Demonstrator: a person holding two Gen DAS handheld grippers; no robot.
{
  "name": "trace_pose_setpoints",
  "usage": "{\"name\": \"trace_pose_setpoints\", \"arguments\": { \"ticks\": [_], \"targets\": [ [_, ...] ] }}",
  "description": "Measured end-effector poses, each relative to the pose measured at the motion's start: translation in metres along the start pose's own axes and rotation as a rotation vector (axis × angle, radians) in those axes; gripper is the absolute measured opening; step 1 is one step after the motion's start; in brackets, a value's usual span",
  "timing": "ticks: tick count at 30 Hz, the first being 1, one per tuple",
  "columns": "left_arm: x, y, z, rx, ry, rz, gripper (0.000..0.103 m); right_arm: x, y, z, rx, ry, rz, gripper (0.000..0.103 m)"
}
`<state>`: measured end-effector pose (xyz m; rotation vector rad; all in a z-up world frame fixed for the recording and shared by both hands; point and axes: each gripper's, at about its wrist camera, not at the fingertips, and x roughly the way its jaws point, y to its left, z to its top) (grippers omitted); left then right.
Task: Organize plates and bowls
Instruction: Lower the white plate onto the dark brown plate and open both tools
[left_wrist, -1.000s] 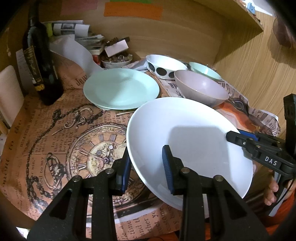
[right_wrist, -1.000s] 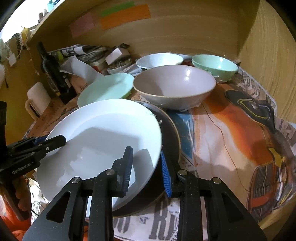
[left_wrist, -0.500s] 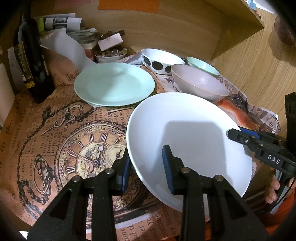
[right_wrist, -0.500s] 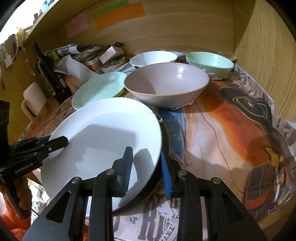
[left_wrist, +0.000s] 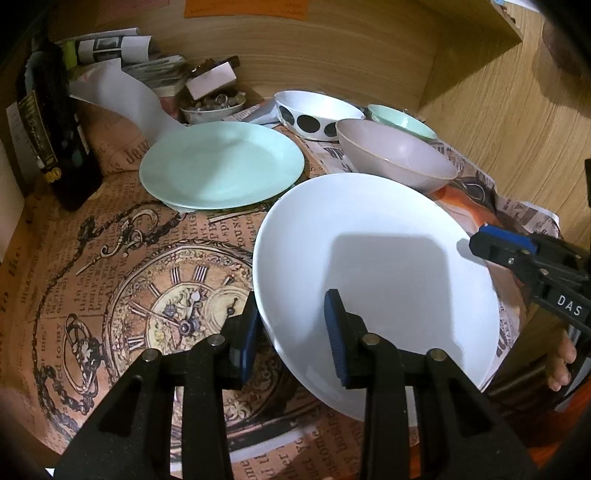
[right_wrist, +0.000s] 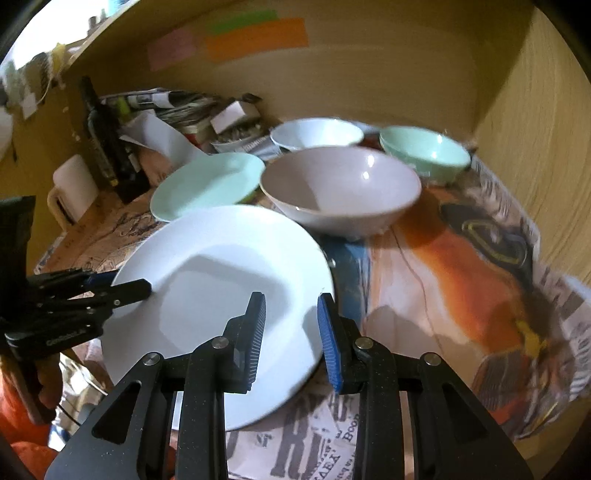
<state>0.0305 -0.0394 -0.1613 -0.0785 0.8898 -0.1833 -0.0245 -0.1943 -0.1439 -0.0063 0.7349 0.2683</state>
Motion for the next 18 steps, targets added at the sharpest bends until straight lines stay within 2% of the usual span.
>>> {"name": "trace_pose_setpoints", "arguments": {
  "ticks": [3, 10, 12, 18],
  "targets": [
    [-0.002, 0.001, 0.0, -0.005, -0.006, 0.003, 0.033, 0.001, 0.005, 0.001, -0.02, -0.005, -0.008, 0.027],
    [-0.025, 0.004, 0.008, 0.013, -0.086, 0.062, 0.036, 0.002, 0.001, 0.003, 0.021, -0.005, 0.014, 0.027],
    [-0.034, 0.006, 0.012, 0.011, -0.115, 0.075, 0.041, -0.001, 0.003, 0.006, 0.02, -0.02, 0.008, 0.027],
    [-0.065, 0.014, 0.026, 0.009, -0.236, 0.127, 0.062, -0.012, 0.008, 0.02, 0.012, -0.088, 0.003, 0.045]
  ]
}}
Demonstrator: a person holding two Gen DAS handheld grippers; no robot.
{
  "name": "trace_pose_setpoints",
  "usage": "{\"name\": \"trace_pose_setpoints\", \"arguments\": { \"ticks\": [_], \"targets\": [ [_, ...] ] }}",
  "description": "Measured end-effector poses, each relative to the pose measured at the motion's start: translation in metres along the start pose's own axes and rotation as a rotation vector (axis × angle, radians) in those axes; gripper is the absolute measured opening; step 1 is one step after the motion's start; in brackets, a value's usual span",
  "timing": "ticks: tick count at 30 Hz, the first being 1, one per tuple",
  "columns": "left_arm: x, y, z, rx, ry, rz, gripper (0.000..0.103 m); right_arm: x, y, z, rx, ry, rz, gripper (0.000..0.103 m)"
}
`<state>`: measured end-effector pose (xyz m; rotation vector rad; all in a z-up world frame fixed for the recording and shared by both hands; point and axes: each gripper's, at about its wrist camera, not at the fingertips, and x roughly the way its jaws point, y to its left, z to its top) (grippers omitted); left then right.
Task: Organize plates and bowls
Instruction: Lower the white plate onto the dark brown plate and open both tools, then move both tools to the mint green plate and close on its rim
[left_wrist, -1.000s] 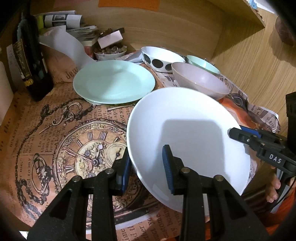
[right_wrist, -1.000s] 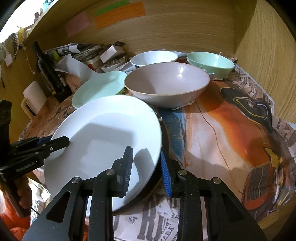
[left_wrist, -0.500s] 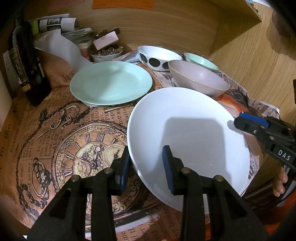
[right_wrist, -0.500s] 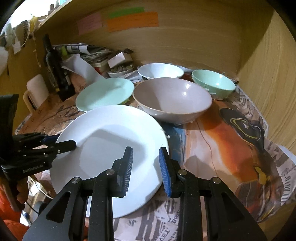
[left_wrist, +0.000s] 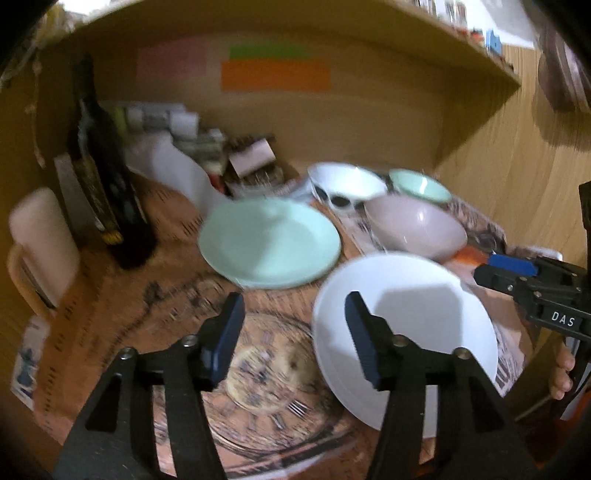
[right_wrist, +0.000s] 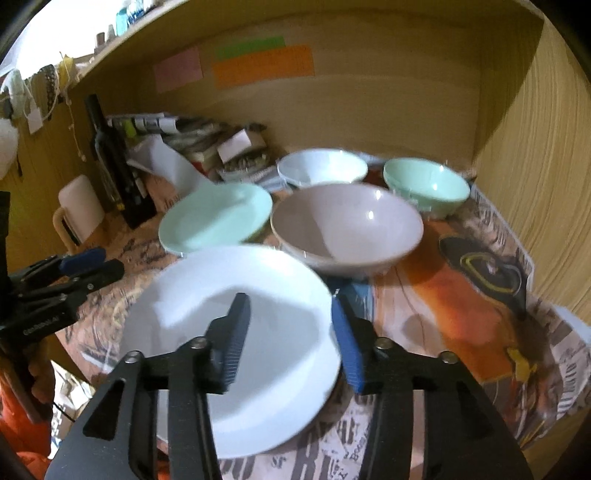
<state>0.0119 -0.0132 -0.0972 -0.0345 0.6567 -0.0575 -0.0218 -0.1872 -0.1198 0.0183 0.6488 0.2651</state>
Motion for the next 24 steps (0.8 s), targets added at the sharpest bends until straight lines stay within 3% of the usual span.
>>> {"name": "trace_pose_setpoints", "arguments": {
  "ticks": [4, 8, 15, 24],
  "targets": [
    [-0.012, 0.014, 0.014, -0.007, -0.067, 0.043, 0.073, -0.004, 0.002, 0.014, 0.002, -0.046, 0.01, 0.054],
    [-0.014, 0.032, 0.026, -0.035, -0.099, 0.078, 0.094, -0.006, 0.004, 0.03, 0.016, -0.082, 0.025, 0.056],
    [0.001, 0.062, 0.042, -0.058, -0.077, 0.106, 0.094, 0.0, 0.013, 0.055, 0.008, -0.119, 0.034, 0.057],
    [0.039, 0.083, 0.056, -0.07, 0.001, 0.101, 0.094, 0.026, 0.025, 0.09, -0.031, -0.101, 0.057, 0.058]
  ]
}}
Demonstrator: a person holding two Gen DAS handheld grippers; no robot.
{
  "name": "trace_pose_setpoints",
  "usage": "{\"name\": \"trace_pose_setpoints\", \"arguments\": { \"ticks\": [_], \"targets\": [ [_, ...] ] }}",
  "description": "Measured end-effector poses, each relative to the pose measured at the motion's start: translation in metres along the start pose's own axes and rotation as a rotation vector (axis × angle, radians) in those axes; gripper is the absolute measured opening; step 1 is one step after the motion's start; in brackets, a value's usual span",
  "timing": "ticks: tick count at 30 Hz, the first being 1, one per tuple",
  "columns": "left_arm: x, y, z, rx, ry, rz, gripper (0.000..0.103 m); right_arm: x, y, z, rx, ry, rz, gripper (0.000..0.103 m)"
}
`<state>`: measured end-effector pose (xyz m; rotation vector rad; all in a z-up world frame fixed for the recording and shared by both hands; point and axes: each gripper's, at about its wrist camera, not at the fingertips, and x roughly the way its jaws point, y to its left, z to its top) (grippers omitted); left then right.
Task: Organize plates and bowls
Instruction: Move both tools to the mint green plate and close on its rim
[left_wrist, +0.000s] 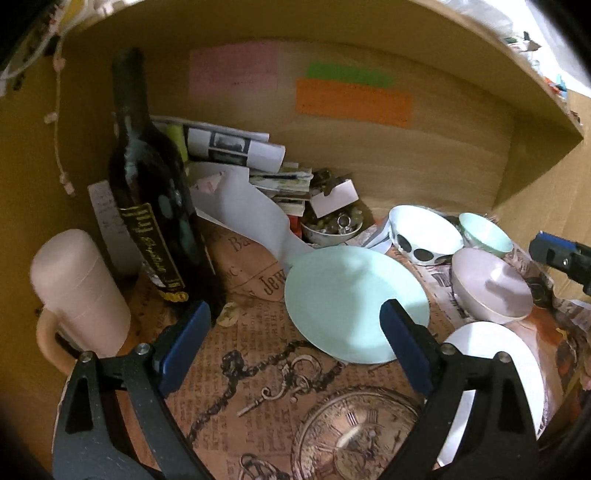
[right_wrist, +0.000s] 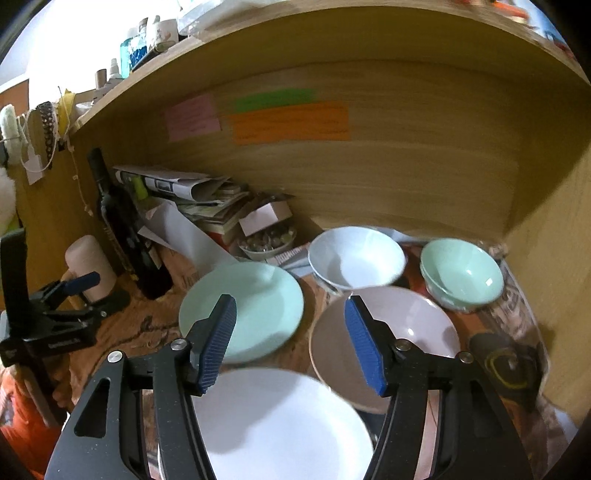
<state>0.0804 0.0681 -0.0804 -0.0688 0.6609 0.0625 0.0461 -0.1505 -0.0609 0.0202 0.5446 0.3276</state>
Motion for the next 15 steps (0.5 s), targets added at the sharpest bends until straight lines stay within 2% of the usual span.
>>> {"name": "trace_pose_setpoints", "arguments": {
  "ticks": [7, 15],
  "targets": [
    [0.037, 0.009, 0.013, -0.026, 0.075, -0.022, 0.094, 0.042, 0.0, 0.019, -0.027, 0.076, 0.028, 0.058],
    [0.079, 0.02, 0.024, -0.052, 0.151, -0.029, 0.094, 0.101, -0.001, 0.027, -0.037, 0.219, 0.047, 0.058]
  ]
}}
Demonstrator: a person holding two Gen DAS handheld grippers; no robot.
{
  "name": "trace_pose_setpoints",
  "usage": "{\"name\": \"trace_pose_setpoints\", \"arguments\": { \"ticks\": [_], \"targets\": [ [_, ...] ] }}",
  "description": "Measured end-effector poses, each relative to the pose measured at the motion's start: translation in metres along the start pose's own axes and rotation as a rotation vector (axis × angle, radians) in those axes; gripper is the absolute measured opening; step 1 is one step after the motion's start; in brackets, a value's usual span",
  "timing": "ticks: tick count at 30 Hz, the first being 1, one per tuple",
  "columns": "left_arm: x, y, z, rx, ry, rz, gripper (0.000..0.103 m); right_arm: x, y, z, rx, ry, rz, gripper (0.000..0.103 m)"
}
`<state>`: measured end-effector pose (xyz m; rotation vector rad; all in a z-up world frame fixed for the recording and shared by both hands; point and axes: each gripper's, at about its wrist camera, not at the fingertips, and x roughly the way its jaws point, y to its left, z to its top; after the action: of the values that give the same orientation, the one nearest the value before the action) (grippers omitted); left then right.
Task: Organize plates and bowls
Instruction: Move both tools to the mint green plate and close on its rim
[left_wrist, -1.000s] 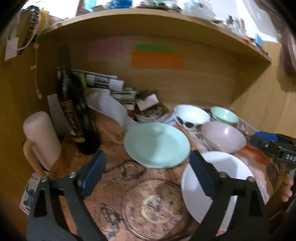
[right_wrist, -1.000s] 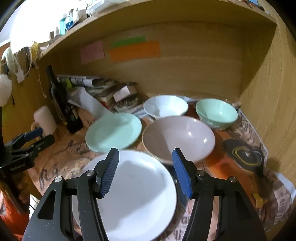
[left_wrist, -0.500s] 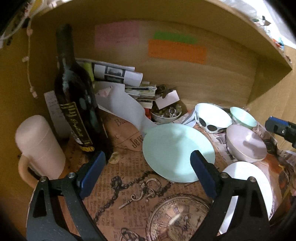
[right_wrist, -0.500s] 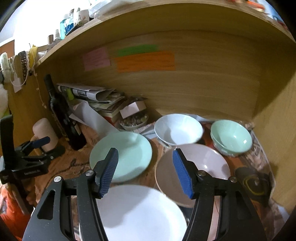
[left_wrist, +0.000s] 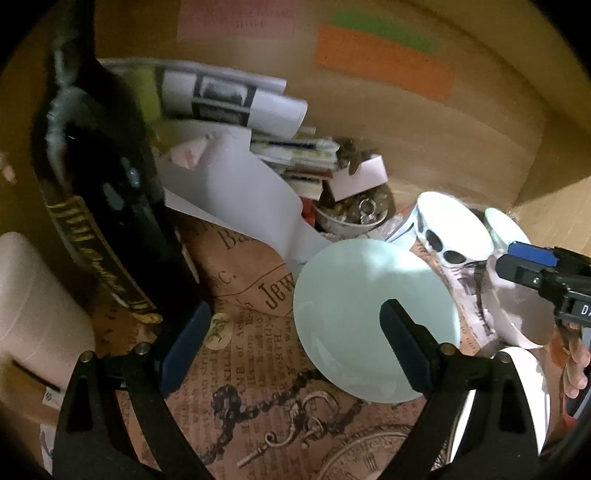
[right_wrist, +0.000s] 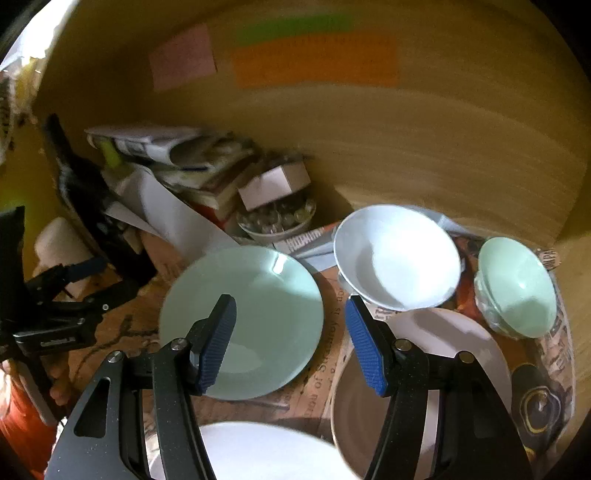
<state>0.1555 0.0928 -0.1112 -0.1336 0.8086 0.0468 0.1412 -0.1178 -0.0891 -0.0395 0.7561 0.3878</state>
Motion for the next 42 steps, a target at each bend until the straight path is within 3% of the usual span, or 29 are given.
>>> {"name": "trace_pose_setpoints", "arguments": {
  "ticks": [12, 14, 24, 34, 42],
  "targets": [
    [0.041, -0.002, -0.007, 0.047, 0.096, -0.013, 0.092, 0.059, 0.002, 0.01, -0.041, 0.186, -0.002, 0.058],
    [0.043, -0.004, -0.009, 0.056, 0.1, -0.016, 0.085, 0.065, 0.004, 0.009, -0.057, 0.207, -0.011, 0.05],
    [0.057, -0.001, -0.014, 0.055, 0.15, -0.05, 0.061, 0.092, 0.007, 0.01, -0.083, 0.309, -0.052, 0.046],
    [0.067, -0.004, -0.018, 0.06, 0.182, -0.081, 0.053, 0.111, 0.001, 0.009, -0.063, 0.409, -0.078, 0.045],
    [0.073, -0.011, -0.021, 0.071, 0.221, -0.138, 0.034, 0.122, 0.014, 0.009, -0.097, 0.434, -0.116, 0.041]
  ]
}}
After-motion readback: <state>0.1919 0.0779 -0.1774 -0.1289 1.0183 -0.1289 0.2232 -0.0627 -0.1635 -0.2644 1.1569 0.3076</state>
